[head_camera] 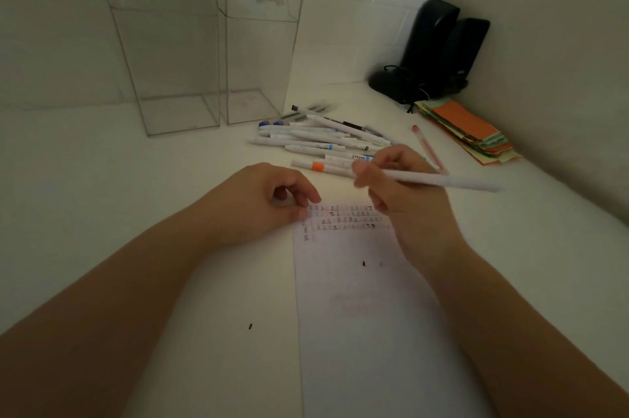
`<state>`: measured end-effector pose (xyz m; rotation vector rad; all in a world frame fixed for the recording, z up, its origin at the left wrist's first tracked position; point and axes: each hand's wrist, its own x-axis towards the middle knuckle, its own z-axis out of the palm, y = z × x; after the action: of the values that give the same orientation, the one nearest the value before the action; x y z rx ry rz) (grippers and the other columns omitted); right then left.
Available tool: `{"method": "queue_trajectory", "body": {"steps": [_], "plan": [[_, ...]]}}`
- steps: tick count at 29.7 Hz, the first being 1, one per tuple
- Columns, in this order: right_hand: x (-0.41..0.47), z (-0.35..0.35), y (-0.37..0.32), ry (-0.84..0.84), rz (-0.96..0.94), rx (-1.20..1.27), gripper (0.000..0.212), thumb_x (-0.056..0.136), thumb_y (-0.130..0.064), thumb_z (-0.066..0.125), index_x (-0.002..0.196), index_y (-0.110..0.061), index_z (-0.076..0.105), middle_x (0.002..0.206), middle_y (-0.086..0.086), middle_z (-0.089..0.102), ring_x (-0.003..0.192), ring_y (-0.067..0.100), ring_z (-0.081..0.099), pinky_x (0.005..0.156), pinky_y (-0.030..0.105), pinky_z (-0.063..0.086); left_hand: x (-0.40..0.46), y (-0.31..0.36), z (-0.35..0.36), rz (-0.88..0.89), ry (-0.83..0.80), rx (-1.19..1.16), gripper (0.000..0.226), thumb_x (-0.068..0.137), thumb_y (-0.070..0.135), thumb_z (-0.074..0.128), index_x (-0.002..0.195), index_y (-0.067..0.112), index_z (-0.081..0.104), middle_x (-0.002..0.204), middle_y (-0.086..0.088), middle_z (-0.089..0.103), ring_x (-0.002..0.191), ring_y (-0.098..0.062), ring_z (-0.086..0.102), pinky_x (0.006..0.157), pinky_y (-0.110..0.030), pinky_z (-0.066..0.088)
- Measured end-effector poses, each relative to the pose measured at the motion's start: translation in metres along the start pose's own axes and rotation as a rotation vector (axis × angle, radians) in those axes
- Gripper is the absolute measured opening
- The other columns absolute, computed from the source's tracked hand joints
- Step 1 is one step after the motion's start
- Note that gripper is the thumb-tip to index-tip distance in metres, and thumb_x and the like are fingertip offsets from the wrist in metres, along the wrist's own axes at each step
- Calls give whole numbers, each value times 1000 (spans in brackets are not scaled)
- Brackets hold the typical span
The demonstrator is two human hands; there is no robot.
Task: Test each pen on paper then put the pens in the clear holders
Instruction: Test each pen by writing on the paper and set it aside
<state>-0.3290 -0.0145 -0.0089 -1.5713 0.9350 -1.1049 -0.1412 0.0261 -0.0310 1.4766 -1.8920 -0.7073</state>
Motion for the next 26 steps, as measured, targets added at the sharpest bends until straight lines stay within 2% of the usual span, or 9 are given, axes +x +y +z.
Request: {"method": "queue_trajectory", "body": {"steps": [4,6,9,11,14,17,20,22,26], "plan": [[0,-6,4,25,-47,-167,23,95,-26,45,76,-19,58,53,1,63,40,7,46,40,17,36,-1,3,4,-4,165,-17,18,82,18,63,88,35,63,83,21,62,77,-5,52,67,-7,37],[-2,0,8,-40,-44,-330,25,96,-28,41,75,-19,52,50,0,58,40,3,47,42,14,37,-4,9,4,58,241,-66,11,83,29,62,89,38,61,88,28,60,81,-1,53,70,-5,37],[-2,5,12,-147,-4,-450,15,94,-14,45,79,-13,47,62,2,57,50,5,49,48,15,39,-9,24,5,203,157,-164,21,73,47,61,93,39,63,102,20,57,89,-9,55,74,-12,41],[-1,6,14,-190,-40,-525,22,88,-3,48,75,-20,44,66,-1,55,56,6,48,50,16,38,-12,33,11,284,51,-198,30,68,46,67,96,36,63,108,14,56,95,-15,55,76,-15,42],[-2,3,14,-233,-89,-531,30,84,-5,55,72,-27,39,65,-9,52,56,1,46,54,13,38,-13,41,20,339,27,-221,27,65,47,71,86,35,60,100,11,57,90,-15,55,75,-18,42],[-4,4,15,-271,-154,-531,19,78,-18,58,75,-25,41,66,-5,53,57,2,44,54,17,37,-14,43,21,287,103,-318,30,63,59,68,78,38,52,89,4,58,83,-18,58,74,-23,47],[-4,5,19,-274,-194,-604,18,74,-25,47,69,-33,32,60,-11,45,56,11,45,54,33,39,-14,47,23,318,84,-299,29,66,44,72,86,30,57,92,6,59,83,-15,59,74,-18,45],[-4,7,23,-291,-220,-653,27,77,-23,51,70,-35,28,59,-11,42,56,15,47,54,40,42,-13,47,28,389,65,-231,24,69,33,73,89,22,64,94,8,61,88,-12,59,77,-16,44],[-3,5,23,-327,-255,-667,25,78,-26,51,72,-36,29,56,-12,40,52,10,43,50,36,39,-12,47,30,441,59,-186,18,70,27,75,85,18,70,94,10,64,91,-7,61,81,-15,43]]}}
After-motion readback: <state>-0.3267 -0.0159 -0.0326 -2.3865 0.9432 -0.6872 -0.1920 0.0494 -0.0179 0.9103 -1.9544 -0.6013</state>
